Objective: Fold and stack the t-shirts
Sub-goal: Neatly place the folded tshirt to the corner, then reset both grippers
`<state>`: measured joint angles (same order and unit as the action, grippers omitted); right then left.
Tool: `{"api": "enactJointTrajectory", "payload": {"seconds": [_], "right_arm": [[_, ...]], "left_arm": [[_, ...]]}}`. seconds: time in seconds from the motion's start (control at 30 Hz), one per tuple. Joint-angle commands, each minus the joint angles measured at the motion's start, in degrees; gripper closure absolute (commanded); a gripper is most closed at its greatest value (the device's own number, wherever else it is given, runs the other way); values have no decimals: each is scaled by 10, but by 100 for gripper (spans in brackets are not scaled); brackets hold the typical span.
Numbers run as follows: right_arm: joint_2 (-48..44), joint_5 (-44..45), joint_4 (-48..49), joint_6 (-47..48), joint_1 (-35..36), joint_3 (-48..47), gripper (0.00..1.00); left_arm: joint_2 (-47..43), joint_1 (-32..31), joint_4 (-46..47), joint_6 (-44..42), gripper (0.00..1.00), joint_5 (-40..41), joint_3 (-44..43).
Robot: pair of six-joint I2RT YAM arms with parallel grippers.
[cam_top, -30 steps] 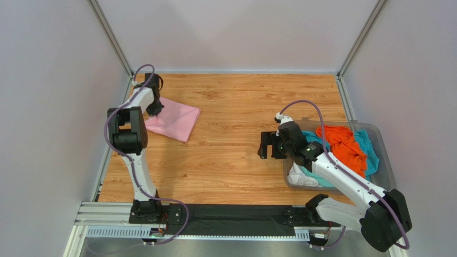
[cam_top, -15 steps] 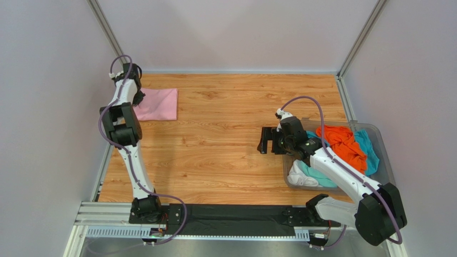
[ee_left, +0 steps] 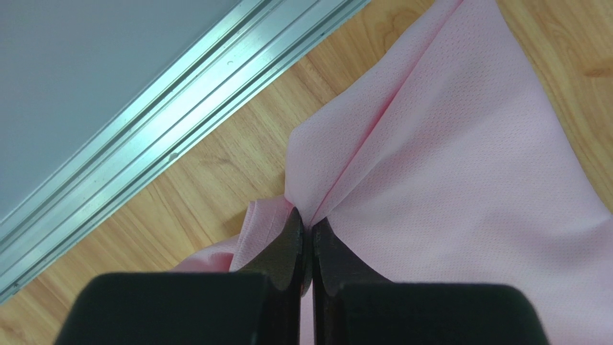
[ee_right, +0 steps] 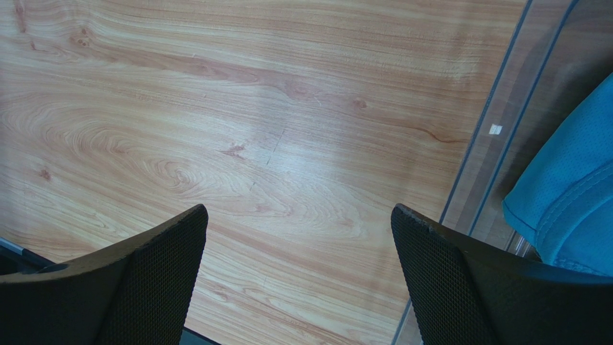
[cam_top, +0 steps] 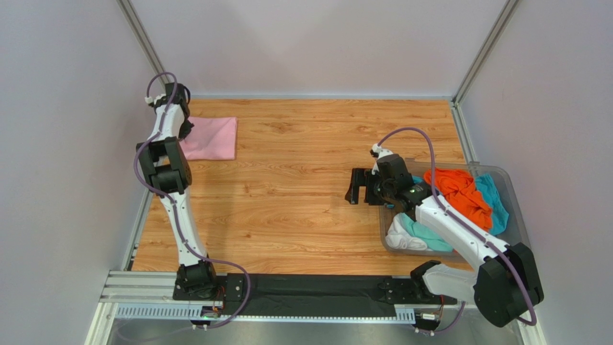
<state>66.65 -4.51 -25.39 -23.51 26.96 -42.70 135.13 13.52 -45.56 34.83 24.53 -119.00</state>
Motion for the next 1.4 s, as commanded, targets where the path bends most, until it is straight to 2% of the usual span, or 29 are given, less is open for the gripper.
{"api": "enactJointTrajectory", "payload": {"seconds": [0.0, 0.13, 0.2, 0.23, 0.27, 0.3, 0.4, 0.47, 0.5, 0.57, 0.77, 0.93, 1.07, 1.27, 1.37], "right_arm": [[2, 24, -6, 10, -10, -7, 0], [2, 25, -7, 7, -9, -10, 0], [1, 21, -7, 6, -9, -11, 0], [-2, 20, -7, 5, -9, -10, 0], [-3, 17, -8, 5, -9, -10, 0], [-8, 17, -10, 6, -9, -10, 0], [-22, 17, -18, 8, -9, -13, 0], [-33, 21, -21, 9, -9, -14, 0], [-40, 22, -24, 10, -9, -15, 0], [-49, 25, -32, 11, -9, -19, 0], [-93, 17, -51, 6, -10, -10, 0], [-143, 34, -74, -16, -9, 6, 0], [-189, 35, -90, -36, -9, 28, 0], [-250, 43, -112, -62, -9, 57, 0], [-273, 44, -119, -67, -9, 67, 0]], "left_arm": [[-1, 7, -2, 0, 92, 11, -39], [-21, 7, -4, 11, 70, 8, -29], [-33, 7, -5, 13, 62, 2, -21], [-49, 7, -5, 14, 51, -1, -17], [-57, 7, -5, 20, 45, -1, -5], [-74, 7, -6, 20, 32, -2, -1], [-113, 5, -7, 21, 19, -14, 20], [-133, -1, 2, 17, 16, -17, 47], [-140, -5, 2, 14, 6, -23, 54], [-145, -18, -9, 19, 5, -42, 68], [-210, -84, 23, 11, 2, -25, 155], [-304, -133, 45, 12, 1, -26, 252], [-382, -204, 51, 13, 1, -47, 322], [-564, -312, 58, 53, 1, -46, 495], [-697, -366, 71, 73, 0, -56, 594]]}}
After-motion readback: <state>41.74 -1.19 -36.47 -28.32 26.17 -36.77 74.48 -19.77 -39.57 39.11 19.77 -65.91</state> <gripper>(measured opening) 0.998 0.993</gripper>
